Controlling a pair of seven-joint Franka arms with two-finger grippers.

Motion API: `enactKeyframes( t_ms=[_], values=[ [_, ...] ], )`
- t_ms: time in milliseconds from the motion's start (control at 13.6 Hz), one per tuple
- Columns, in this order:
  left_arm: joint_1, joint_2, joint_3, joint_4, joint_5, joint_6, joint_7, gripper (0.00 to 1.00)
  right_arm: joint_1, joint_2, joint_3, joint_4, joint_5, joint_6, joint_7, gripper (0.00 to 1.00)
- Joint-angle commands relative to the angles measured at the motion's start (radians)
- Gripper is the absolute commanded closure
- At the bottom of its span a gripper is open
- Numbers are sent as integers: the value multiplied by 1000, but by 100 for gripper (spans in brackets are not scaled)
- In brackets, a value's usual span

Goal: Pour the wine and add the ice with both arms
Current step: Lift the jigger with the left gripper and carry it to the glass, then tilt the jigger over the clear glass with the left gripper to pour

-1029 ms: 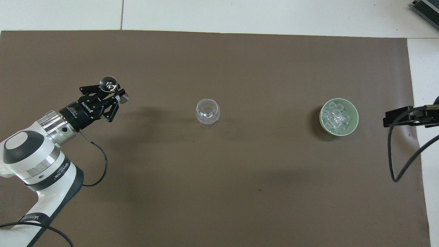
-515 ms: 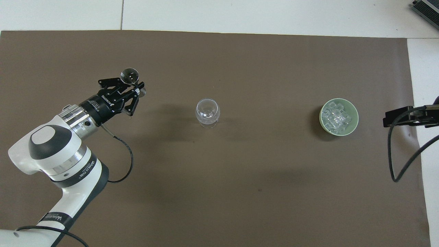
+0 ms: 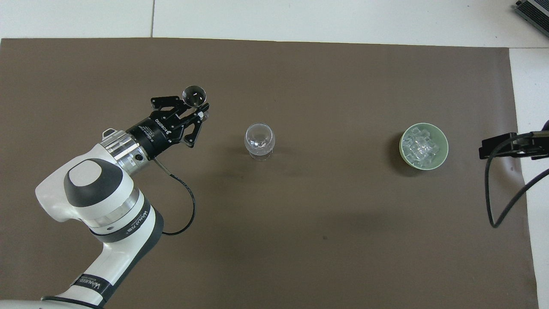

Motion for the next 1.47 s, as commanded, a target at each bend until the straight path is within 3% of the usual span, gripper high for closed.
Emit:
enactKeyframes(
  t_ms=[0, 368, 1103, 1397],
  values=[
    [-80, -24, 8, -4, -25, 83, 54, 100, -3, -22, 1, -22, 5, 1, -20, 0],
    [-165, -20, 6, 0, -25, 181, 108, 100, -3, -22, 1, -22, 5, 1, -20, 0],
    [-225, 2, 6, 46, -5, 309, 215, 100, -3, -20, 1, -22, 5, 1, -20, 0],
    [-263, 40, 2, 105, 39, 406, 217, 100, -3, -22, 1, -22, 5, 1, -20, 0]
  ],
)
